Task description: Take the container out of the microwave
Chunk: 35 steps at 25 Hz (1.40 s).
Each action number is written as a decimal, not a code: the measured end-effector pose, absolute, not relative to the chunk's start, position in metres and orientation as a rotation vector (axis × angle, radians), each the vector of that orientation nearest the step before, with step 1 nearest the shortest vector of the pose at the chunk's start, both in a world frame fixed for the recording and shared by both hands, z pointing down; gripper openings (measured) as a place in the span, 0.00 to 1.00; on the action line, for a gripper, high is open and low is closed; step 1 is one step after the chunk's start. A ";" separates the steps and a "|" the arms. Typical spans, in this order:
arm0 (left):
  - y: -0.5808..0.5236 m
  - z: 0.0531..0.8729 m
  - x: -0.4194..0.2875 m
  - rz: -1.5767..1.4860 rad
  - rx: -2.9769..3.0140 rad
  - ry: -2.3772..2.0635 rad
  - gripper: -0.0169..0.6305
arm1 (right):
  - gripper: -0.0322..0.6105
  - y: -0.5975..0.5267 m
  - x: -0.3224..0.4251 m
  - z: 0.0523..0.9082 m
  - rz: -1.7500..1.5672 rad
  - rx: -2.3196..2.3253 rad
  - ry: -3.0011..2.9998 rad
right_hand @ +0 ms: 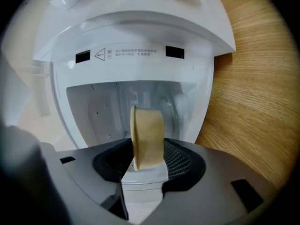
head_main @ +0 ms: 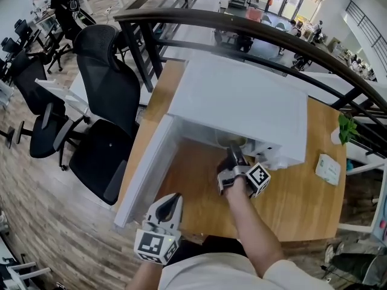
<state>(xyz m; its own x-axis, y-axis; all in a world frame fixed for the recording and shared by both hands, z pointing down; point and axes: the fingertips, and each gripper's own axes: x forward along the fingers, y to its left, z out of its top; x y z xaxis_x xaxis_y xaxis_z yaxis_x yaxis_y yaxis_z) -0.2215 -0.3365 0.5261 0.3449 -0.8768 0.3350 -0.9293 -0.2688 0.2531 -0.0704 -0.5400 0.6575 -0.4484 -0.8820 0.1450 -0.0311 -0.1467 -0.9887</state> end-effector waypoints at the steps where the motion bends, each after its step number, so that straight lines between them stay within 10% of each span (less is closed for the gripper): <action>1: -0.334 0.525 -0.220 0.175 2.219 -1.583 0.08 | 0.38 -0.536 -0.069 0.655 -1.670 -1.061 1.473; 35: -0.105 0.472 -0.226 0.051 2.370 -1.564 0.08 | 0.38 -0.228 -0.022 0.602 -1.659 -1.104 1.569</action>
